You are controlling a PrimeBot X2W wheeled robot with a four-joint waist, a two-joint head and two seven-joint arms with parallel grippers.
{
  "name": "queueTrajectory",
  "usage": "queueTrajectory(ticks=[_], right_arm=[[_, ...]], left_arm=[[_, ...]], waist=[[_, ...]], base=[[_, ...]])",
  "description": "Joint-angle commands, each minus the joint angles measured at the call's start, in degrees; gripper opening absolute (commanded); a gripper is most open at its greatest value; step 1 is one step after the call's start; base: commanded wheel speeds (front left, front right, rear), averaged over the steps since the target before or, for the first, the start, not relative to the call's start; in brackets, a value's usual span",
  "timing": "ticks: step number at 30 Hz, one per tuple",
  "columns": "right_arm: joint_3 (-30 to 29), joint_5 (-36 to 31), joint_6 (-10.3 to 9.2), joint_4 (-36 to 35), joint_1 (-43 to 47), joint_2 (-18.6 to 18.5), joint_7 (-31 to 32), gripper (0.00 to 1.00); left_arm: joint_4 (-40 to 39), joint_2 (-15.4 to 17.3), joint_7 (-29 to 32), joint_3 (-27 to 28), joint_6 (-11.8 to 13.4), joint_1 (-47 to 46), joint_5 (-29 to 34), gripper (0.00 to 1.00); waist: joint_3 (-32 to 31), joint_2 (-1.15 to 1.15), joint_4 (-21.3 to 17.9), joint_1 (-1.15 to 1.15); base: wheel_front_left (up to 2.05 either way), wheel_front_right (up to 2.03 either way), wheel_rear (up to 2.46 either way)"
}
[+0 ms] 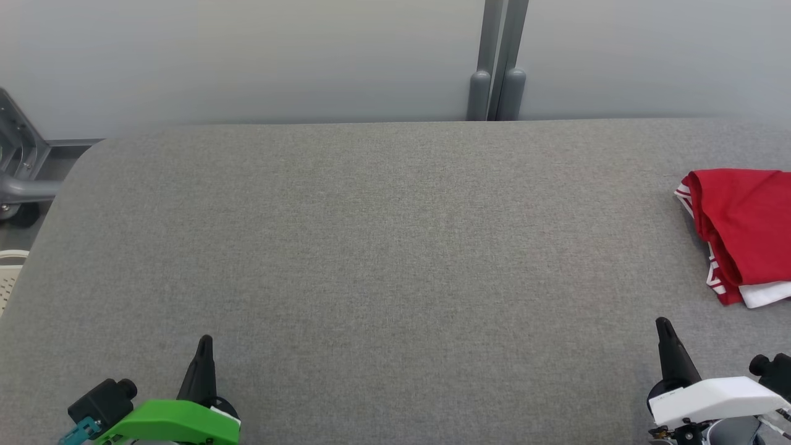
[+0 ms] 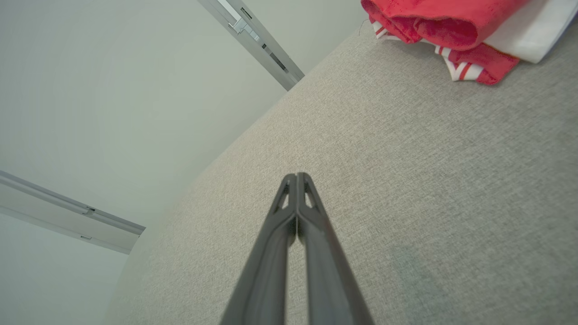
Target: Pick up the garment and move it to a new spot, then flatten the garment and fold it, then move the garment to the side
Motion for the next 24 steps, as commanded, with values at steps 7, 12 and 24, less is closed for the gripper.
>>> queueTrajectory(ticks=[7, 12, 24], right_arm=[[-0.9, 6.9, 0.0, -1.9, 0.5, -0.4, 1.0, 0.0], [-1.4, 10.5, 0.0, -2.5, 0.7, -0.4, 1.6, 0.0], [-2.3, 18.5, 0.01, -3.8, 1.3, -0.6, 2.9, 0.0]], left_arm=[[-0.9, -0.3, 1.6, 0.7, -0.7, -2.5, -5.9, 0.0], [-1.0, -0.6, 2.6, 1.0, -1.0, -3.1, -9.1, 0.0], [-1.1, -1.1, 4.6, 1.5, -1.5, -4.3, -16.1, 0.0]], waist=[[-0.1, 0.0, -0.4, 0.0], [-0.1, 0.0, -0.6, 0.0], [-0.2, 0.0, -1.2, 0.0]], base=[[0.0, 0.0, 0.0], [0.0, 0.0, 0.0], [0.0, 0.0, 0.0]])
